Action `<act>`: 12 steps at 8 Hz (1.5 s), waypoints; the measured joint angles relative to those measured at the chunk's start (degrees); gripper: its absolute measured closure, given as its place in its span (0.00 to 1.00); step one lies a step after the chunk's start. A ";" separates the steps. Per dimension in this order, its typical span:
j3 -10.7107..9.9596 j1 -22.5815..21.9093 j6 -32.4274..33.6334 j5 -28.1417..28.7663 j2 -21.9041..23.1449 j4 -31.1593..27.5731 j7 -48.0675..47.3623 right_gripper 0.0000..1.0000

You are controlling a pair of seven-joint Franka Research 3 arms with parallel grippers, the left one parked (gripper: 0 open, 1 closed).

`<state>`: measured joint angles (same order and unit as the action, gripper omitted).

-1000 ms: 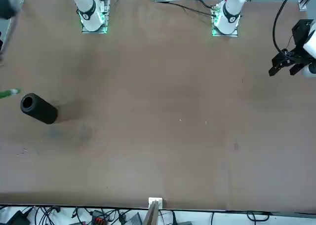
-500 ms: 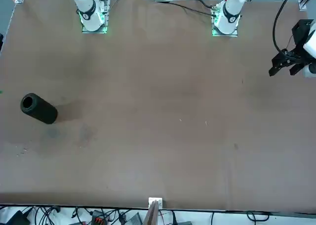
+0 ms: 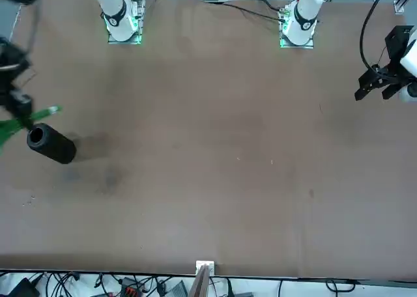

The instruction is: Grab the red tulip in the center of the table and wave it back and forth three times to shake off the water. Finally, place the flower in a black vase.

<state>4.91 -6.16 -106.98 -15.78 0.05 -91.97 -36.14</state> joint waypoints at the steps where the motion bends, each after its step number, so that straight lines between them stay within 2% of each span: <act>1: 1.62 -4.97 2.51 -4.13 0.16 -0.04 -10.16 0.89; 3: 3.02 -13.58 6.42 -9.40 -0.15 -0.31 -24.71 0.89; 5: 2.78 -14.92 7.73 -10.09 -0.38 -0.39 -27.26 0.89; 6: 1.82 -14.28 7.79 -10.59 -0.39 -0.41 -27.16 0.89; 8: 0.01 -8.75 6.98 -13.36 -0.49 -0.57 -24.30 0.89; 12: -0.76 9.30 -1.82 -23.02 -1.05 -5.75 -22.45 0.89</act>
<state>4.15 3.14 -108.80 -38.80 -1.01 -97.71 -58.58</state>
